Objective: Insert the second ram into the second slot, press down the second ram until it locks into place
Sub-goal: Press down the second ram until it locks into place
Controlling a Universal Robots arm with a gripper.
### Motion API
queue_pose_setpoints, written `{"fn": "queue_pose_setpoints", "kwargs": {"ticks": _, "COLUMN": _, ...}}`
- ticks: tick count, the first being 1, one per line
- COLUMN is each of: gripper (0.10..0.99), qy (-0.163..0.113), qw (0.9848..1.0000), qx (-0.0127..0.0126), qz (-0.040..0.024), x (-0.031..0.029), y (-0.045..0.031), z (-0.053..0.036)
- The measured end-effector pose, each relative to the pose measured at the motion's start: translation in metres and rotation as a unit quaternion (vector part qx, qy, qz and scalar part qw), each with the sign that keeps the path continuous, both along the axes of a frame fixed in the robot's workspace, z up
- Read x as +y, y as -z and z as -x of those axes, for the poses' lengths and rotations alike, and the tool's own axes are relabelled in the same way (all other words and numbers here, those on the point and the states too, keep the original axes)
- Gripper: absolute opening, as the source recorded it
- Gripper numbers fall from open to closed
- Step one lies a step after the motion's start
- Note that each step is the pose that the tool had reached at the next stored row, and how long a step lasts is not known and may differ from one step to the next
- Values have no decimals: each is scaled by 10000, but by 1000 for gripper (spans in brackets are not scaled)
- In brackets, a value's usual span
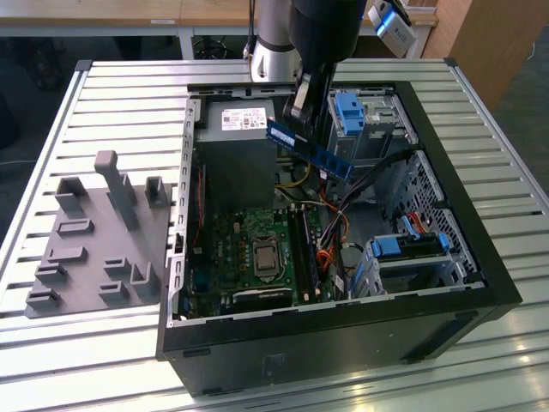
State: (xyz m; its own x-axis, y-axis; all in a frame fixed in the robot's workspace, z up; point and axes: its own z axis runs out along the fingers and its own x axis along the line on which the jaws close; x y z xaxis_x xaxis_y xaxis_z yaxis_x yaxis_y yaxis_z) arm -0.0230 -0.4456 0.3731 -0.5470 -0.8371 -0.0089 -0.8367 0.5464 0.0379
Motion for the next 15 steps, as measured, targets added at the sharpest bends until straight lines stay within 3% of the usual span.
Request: {"fn": "queue_pose_setpoints", "kwargs": {"ticks": 15, "gripper": 137, "qy": 144, "qw": 9999, "qx": 0, "qz": 0, "x": 0, "y": 0, "z": 0}}
